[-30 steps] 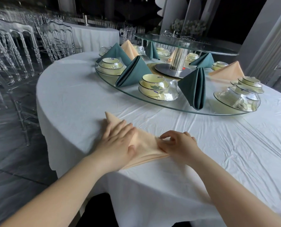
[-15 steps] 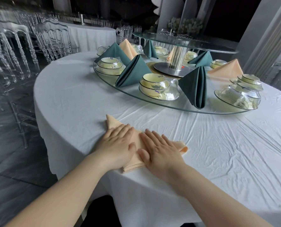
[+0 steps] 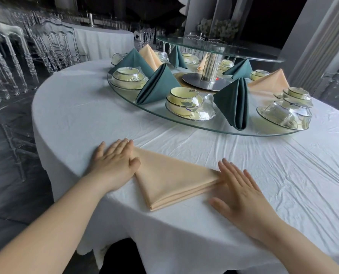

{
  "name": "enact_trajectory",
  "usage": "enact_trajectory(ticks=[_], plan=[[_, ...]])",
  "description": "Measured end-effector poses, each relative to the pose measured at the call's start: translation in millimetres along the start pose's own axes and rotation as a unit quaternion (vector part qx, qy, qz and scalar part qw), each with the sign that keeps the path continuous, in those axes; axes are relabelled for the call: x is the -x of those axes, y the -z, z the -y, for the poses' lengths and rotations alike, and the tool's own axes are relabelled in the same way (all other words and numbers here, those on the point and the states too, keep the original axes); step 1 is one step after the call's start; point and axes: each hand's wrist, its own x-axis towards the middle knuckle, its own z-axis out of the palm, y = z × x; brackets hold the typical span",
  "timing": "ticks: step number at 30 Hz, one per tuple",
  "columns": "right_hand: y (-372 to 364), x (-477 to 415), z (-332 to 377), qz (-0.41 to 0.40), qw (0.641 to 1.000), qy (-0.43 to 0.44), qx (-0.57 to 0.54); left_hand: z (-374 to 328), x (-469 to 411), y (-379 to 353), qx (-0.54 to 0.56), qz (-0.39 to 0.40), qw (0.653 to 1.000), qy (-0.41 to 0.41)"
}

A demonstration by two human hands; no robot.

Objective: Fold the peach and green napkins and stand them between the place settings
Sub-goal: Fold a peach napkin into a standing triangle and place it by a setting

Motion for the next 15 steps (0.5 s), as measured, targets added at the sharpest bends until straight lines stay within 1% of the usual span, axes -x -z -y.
enact_trajectory(ticks=[1,3,4,5,6,7,8,9,11,13,15], plan=[[0,0,0,-0.053,0.998,0.041,0.007,0,0,-1,0.004,-0.011,1.0,0.002],[-2,-4,8,-0.115,0.982,0.149,0.028,-1,1,-3,0.034,-0.067,0.997,0.012],[-5,-8,15,-0.114,0.972,0.203,0.035,1,2,-5,0.068,-0.121,0.99,0.015],[-6,-13,23,-0.107,0.963,0.242,0.04,4,4,-7,0.111,-0.19,0.976,0.002],[-6,-18,32,-0.099,0.958,0.265,0.042,7,7,-8,0.156,-0.257,0.953,-0.032],[-6,-22,38,-0.089,0.956,0.276,0.042,10,10,-7,0.192,-0.29,0.933,-0.089],[-6,-26,42,-0.077,0.957,0.278,0.044,14,15,-7,0.208,-0.297,0.919,-0.156],[-6,-30,45,-0.077,0.956,0.278,0.047,17,20,-8,0.212,-0.277,0.912,-0.217],[-6,-35,49,-0.09,0.955,0.276,0.06,19,31,-8,0.201,-0.22,0.909,-0.293],[-6,-38,51,-0.113,0.952,0.275,0.071,18,38,-7,0.173,-0.191,0.909,-0.327],[-7,-40,51,-0.137,0.958,0.25,0.041,18,38,-8,0.139,-0.191,0.909,-0.343]])
